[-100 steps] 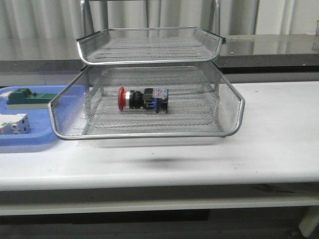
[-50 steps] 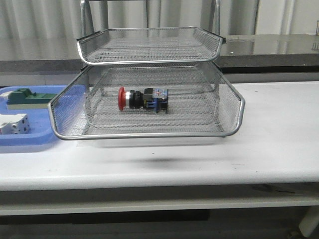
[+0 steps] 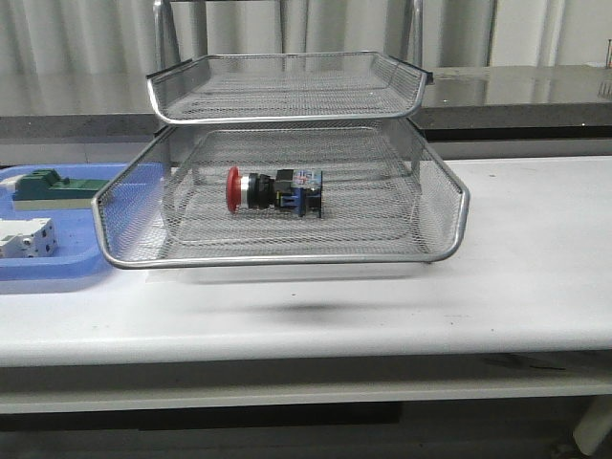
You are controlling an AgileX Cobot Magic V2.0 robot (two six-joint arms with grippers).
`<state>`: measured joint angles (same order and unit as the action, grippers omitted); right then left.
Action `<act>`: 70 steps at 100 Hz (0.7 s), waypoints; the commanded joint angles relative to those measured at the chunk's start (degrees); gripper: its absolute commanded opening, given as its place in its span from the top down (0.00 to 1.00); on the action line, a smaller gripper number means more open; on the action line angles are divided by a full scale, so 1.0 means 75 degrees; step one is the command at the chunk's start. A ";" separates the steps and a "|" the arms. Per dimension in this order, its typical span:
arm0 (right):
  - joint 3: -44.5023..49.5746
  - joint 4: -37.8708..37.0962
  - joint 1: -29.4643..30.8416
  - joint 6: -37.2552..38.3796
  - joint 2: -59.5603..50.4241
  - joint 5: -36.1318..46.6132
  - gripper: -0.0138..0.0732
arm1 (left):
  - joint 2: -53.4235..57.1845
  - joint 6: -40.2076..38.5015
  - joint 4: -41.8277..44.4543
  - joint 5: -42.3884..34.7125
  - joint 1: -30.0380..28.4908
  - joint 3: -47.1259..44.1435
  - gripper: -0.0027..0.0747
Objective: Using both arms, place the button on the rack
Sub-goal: 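Push the middle tray back into the rack with the right gripper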
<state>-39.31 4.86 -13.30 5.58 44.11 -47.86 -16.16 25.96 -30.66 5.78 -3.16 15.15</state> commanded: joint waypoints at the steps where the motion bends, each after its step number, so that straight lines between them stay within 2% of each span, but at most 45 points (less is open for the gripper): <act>1: -0.0203 0.0665 0.0013 -0.0523 0.0727 0.0763 0.92 | -0.0051 -0.0079 -0.0104 -0.0474 0.0022 0.0215 0.99; 16: -0.0203 0.1284 -0.0447 -0.0971 0.1824 0.1303 0.92 | -0.0051 -0.0079 -0.0104 -0.0474 0.0022 0.0215 0.99; 47: -0.0295 0.1291 -0.2090 -0.0971 0.3513 0.2406 0.92 | -0.0051 -0.0079 -0.0104 -0.0474 0.0022 0.0215 0.99; 70: -0.1219 0.1291 -0.2980 -0.0971 0.4684 0.2630 0.92 | -0.0051 -0.0079 -0.0104 -0.0474 0.0022 0.0215 0.99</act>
<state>-44.31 14.08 -33.63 -0.90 77.70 -31.59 -16.16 25.94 -30.66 5.78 -3.16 15.15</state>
